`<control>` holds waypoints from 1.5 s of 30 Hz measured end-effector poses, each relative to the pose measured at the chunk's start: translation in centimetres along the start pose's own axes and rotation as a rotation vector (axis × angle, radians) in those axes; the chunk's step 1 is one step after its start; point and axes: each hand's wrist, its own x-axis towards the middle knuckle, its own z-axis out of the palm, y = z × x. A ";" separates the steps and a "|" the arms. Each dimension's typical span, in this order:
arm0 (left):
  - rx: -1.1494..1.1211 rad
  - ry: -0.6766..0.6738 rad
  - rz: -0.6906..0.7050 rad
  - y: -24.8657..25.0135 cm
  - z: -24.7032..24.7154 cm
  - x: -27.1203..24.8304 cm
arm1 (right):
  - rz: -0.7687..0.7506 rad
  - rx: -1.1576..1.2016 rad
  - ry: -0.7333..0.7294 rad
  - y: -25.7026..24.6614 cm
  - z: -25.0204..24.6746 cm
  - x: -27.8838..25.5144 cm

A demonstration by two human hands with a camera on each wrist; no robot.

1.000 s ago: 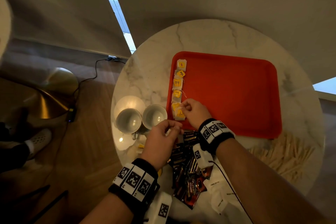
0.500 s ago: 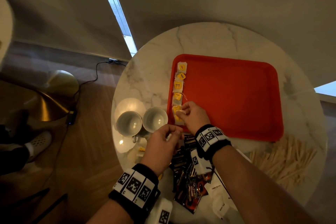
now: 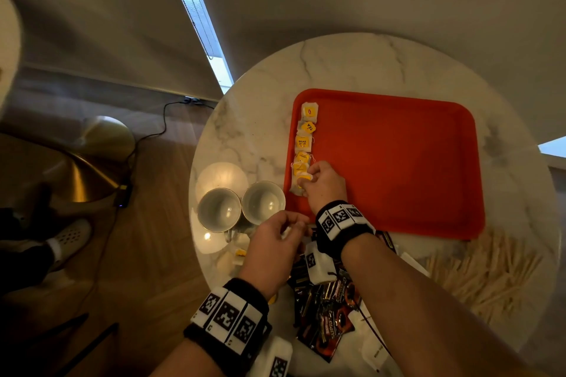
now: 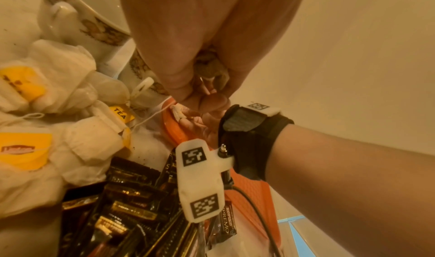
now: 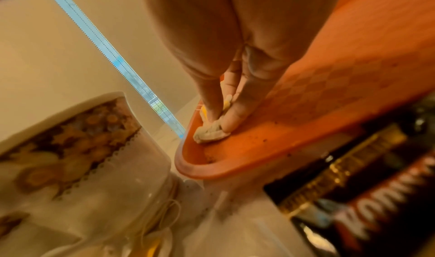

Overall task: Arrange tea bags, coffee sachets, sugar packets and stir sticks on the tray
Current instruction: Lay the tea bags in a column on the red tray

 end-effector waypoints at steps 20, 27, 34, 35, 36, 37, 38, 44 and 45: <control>-0.231 -0.084 -0.036 3.4 1.1 -0.2 | -0.226 0.152 -0.312 -3.1 -10.4 -11.1; -0.040 -0.017 0.102 3.3 1.1 -0.7 | -0.244 0.339 -0.239 -2.0 -11.5 -10.2; 0.046 0.055 0.254 4.6 0.1 -0.6 | -0.265 0.363 -0.244 -2.7 -13.7 -10.2; 0.043 -0.001 0.267 5.0 0.1 -0.6 | -0.278 0.357 -0.254 -2.8 -13.9 -10.3; 0.040 -0.052 0.272 5.4 0.3 -0.7 | -0.289 0.353 -0.258 -3.0 -14.0 -10.4; 0.049 -0.077 0.274 5.7 0.5 -0.7 | -0.293 0.357 -0.254 -3.1 -14.1 -10.5; 0.060 -0.077 0.277 6.1 0.6 -0.6 | -0.290 0.367 -0.242 -3.1 -14.0 -10.5; -0.156 -0.013 0.177 6.8 1.2 0.1 | -0.311 0.240 -0.429 -1.8 -12.3 -10.9; -0.184 0.000 0.166 6.7 1.2 0.1 | -0.337 0.212 -0.464 -1.6 -12.0 -11.2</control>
